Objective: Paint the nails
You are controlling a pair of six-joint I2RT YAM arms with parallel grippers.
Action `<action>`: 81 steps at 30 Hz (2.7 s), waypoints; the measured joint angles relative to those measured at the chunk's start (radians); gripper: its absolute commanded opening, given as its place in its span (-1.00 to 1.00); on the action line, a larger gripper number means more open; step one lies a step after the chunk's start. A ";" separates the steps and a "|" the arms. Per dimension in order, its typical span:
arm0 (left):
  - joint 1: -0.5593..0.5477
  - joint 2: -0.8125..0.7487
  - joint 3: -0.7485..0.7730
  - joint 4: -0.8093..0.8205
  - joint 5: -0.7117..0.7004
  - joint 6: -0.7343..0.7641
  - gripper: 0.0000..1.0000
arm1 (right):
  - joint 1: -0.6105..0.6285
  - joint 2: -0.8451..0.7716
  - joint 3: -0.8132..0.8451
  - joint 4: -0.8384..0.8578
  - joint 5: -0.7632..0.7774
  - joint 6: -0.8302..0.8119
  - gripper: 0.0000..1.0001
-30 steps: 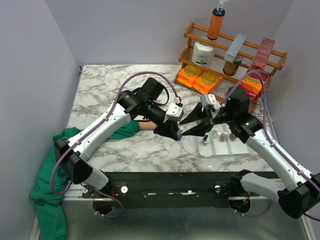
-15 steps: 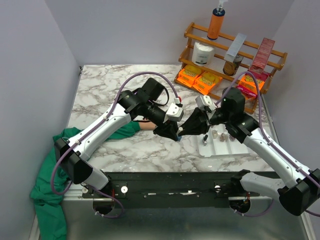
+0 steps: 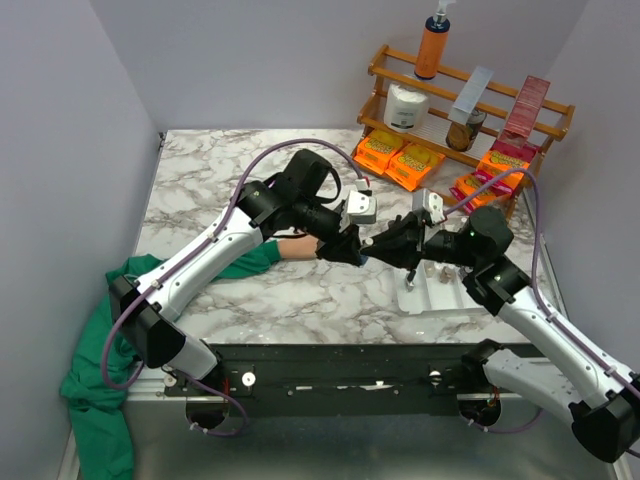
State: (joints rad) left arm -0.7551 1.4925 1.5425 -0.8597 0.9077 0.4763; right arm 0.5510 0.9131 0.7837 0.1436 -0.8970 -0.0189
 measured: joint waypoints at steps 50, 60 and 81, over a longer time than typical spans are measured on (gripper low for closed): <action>0.048 0.013 -0.190 0.394 -0.358 -0.190 -1.00 | 0.186 -0.023 -0.013 -0.024 0.795 0.291 0.96; 0.048 -0.018 -0.166 0.191 -0.049 -0.030 -1.00 | 0.005 -0.092 -0.026 -0.027 0.241 -0.007 0.78; 0.045 -0.037 -0.096 -0.043 0.170 0.179 -1.00 | -0.029 0.126 0.153 -0.164 -0.289 -0.182 -0.14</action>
State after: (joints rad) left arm -0.7101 1.4555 1.4467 -0.9024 1.0775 0.6548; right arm 0.5217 1.0386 0.9363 -0.0208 -1.1862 -0.2008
